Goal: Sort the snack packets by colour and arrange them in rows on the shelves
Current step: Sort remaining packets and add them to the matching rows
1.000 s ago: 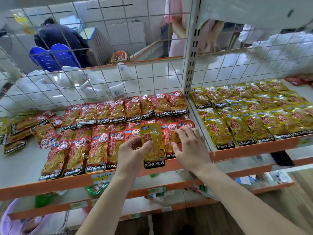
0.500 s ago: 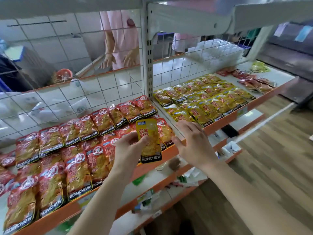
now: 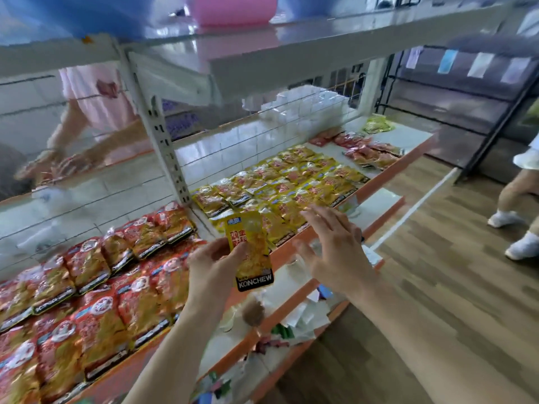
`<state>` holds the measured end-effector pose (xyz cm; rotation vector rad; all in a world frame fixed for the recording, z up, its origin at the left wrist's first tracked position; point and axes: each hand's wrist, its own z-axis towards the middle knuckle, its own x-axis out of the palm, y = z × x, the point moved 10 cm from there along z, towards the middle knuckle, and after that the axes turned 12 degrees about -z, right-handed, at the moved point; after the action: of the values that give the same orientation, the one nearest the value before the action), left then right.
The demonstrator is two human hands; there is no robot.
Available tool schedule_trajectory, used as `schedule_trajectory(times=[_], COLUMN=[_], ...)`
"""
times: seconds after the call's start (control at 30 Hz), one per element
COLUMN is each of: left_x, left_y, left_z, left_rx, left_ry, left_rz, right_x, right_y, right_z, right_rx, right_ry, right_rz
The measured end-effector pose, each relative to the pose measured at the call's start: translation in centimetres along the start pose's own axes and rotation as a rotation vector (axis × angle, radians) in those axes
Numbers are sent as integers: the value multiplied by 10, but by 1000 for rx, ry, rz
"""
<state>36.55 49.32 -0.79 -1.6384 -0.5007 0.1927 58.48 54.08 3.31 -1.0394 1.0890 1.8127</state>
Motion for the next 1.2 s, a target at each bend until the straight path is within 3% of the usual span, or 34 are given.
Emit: schedule_trajectory(times=[0.23,0.43,0.7,1.2], left_x=[124,185,206,248], left_y=[23,42,48,43], left_z=[11,19,69,163], left_rx=[-6,-48,-120,-101], left_ry=[-22,-5,-59,8], left_rz=[43,69,24,-4], right_x=[-23,-25,-8,11], right_y=[-109,-172,-198,-215], right_z=[31,54,100,200], right_rx=[-16,-49,-46,-119], right_ry=[39,65,63,100], right_rz=[-5,-10,6,-27])
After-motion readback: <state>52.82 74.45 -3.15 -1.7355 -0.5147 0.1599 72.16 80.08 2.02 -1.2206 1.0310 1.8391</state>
